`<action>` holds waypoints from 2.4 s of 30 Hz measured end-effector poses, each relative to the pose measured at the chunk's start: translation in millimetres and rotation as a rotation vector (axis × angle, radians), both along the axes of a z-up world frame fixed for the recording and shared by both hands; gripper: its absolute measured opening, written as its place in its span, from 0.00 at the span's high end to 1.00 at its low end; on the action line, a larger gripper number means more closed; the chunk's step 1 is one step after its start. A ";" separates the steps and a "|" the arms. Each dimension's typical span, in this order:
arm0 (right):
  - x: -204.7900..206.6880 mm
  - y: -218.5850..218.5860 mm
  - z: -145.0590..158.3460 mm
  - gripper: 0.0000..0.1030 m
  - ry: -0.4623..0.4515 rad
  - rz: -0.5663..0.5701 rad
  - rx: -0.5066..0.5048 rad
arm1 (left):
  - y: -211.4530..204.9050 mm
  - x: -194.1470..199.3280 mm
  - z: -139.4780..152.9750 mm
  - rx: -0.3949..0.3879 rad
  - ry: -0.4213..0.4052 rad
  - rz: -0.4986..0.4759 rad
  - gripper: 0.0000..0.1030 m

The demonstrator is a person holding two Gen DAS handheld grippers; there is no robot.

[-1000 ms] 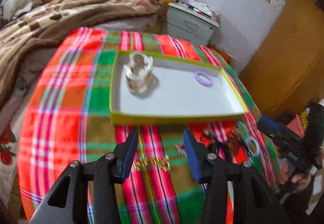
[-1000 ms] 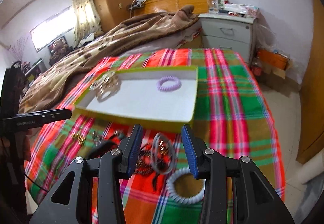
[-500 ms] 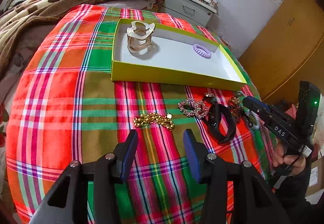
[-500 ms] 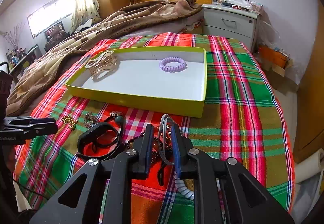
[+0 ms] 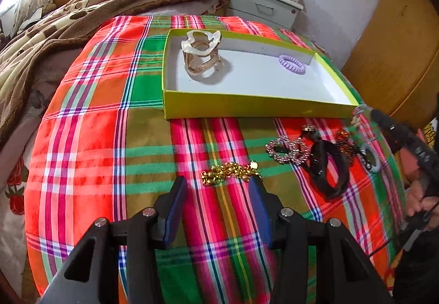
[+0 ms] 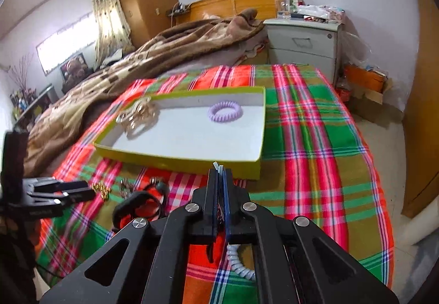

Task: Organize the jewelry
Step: 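Grasp the gold chain with the left tool while the right tool grasps the grey coil tie, then carry the gold chain with the left tool while the right tool carries the grey tie to the box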

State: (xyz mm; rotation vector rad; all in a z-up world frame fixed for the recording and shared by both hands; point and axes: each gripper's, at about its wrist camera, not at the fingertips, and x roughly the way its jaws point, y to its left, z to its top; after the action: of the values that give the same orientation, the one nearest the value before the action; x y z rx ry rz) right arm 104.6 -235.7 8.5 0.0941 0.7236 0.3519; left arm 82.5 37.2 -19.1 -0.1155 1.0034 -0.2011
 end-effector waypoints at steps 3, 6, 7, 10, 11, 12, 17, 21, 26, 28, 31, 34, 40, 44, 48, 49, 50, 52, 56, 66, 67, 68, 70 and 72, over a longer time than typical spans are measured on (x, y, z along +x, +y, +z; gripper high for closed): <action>0.1 -1.9 5.7 0.97 -0.015 -0.010 0.014 | -4.1 3.2 -0.1 0.005 -0.012 -0.023 0.53; 0.0 -1.7 9.7 0.97 -0.026 -0.009 0.025 | -9.3 6.5 -2.1 0.041 -0.021 -0.043 0.53; -0.4 -1.4 10.5 0.97 -0.029 -0.009 0.026 | -11.5 7.2 -2.2 0.053 -0.027 -0.051 0.53; -2.0 0.5 12.6 0.97 -0.039 -0.002 0.029 | -16.7 9.4 -3.0 0.080 -0.035 -0.063 0.51; -2.4 1.2 13.3 0.97 -0.041 -0.001 0.030 | -18.9 9.7 -3.4 0.094 -0.040 -0.070 0.50; -2.6 1.3 13.9 0.97 -0.043 0.001 0.032 | -20.6 9.7 -3.2 0.101 -0.043 -0.078 0.50; -3.0 2.0 16.2 0.97 -0.052 0.005 0.038 | -28.9 6.0 -4.3 0.150 -0.058 -0.122 0.49; -2.5 2.0 16.3 0.97 -0.051 0.005 0.039 | -30.9 5.0 -4.4 0.161 -0.066 -0.133 0.49; -1.9 3.0 17.1 0.97 -0.051 0.004 0.041 | -29.1 5.6 -3.8 0.166 -0.079 -0.129 0.67; -1.8 3.5 17.2 0.97 -0.052 0.002 0.042 | -26.0 7.5 -3.5 0.163 -0.079 -0.119 0.75; -1.7 3.7 17.1 0.97 -0.052 0.001 0.043 | -22.0 10.2 -3.5 0.159 -0.077 -0.101 0.87; -2.0 3.6 17.2 0.97 -0.051 0.001 0.042 | -17.4 11.6 -3.5 0.138 -0.072 -0.088 0.89; -2.2 3.6 17.0 0.97 -0.052 0.001 0.042 | -16.2 11.0 -1.1 0.123 -0.078 -0.074 0.94; -3.1 4.4 17.9 0.97 -0.055 0.004 0.045 | -12.3 12.1 4.3 0.099 -0.087 -0.061 0.94; -2.7 5.9 18.7 0.97 -0.057 0.006 0.047 | -8.7 12.5 10.9 0.083 -0.098 -0.052 0.94; -2.6 6.4 19.2 0.97 -0.058 0.006 0.049 | -7.2 12.1 13.1 0.078 -0.102 -0.044 0.94; -2.7 6.6 20.0 0.97 -0.060 0.007 0.049 | -6.6 11.5 15.5 0.073 -0.106 -0.044 0.94; -1.9 7.0 21.2 0.97 -0.062 0.007 0.050 | -5.1 10.7 22.4 0.056 -0.119 -0.045 0.94; -0.4 8.4 23.7 0.97 -0.066 0.009 0.054 | -3.6 11.5 34.3 0.030 -0.139 -0.055 0.94; 8.4 11.2 38.6 0.97 -0.092 0.015 0.062 | -4.7 21.4 68.3 -0.006 -0.204 -0.069 0.94; 10.0 12.2 40.3 0.97 -0.094 0.018 0.062 | -5.4 22.9 72.1 -0.008 -0.212 -0.071 0.94; 12.0 13.8 42.4 0.97 -0.097 0.022 0.061 | -6.0 25.4 75.3 -0.011 -0.216 -0.076 0.94; 16.8 16.7 45.7 0.97 -0.100 0.030 0.057 | -6.7 31.1 80.3 -0.004 -0.226 -0.073 0.94; 23.4 20.0 48.9 0.97 -0.099 0.039 0.057 | -8.7 36.7 85.9 -0.001 -0.239 -0.078 0.94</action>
State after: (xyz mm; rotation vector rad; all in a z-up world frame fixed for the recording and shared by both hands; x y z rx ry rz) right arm 128.0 -215.8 57.3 0.1160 0.6178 0.4113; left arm 119.2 28.5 66.8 -0.0518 0.7698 -0.2803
